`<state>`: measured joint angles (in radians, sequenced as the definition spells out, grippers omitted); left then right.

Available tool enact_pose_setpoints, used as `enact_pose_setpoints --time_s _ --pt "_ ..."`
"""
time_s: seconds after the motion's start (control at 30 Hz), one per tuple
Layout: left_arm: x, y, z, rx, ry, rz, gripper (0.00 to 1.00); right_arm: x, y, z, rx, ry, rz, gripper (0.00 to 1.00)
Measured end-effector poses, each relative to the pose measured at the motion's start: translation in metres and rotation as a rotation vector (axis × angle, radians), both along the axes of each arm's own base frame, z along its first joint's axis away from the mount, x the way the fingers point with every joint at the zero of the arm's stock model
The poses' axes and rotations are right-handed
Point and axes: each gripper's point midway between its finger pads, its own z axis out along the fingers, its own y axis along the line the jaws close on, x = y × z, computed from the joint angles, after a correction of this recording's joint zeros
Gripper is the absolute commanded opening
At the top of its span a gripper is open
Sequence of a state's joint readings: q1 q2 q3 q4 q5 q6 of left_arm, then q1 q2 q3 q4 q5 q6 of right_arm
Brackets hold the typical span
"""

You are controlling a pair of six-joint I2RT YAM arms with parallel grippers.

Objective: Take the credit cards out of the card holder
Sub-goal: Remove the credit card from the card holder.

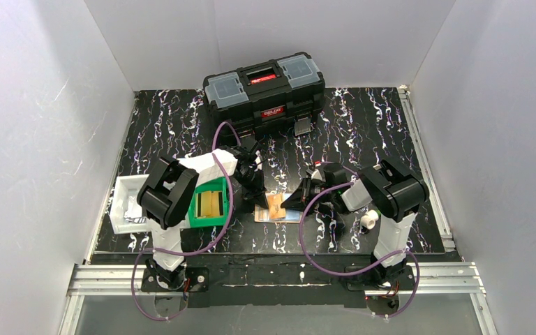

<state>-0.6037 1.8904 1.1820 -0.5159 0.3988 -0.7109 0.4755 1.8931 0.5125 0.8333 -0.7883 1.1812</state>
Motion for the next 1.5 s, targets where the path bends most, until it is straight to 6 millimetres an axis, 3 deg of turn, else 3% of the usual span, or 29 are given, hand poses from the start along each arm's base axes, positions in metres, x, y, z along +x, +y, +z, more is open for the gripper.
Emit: enact_pose_setpoints --time_s 0.23,0.4,0.57,1.03,1.5 --pt "0.000 0.001 0.000 -0.008 0.005 0.004 0.00 0.001 -0.004 -0.001 -0.009 0.001 -0.009 0.12" --pt "0.000 0.001 0.000 -0.009 0.005 0.004 0.00 0.002 -0.008 -0.002 -0.024 0.004 -0.016 0.29" --pt "0.000 0.000 0.000 -0.010 0.005 0.004 0.00 0.001 -0.008 0.000 -0.020 0.011 -0.005 0.32" --pt "0.000 0.000 0.000 -0.016 0.011 0.003 0.00 0.005 -0.006 -0.005 -0.040 -0.008 0.023 0.01" --pt "0.000 0.001 -0.001 -0.011 0.018 0.014 0.00 0.007 -0.032 0.006 -0.145 -0.025 -0.034 0.01"
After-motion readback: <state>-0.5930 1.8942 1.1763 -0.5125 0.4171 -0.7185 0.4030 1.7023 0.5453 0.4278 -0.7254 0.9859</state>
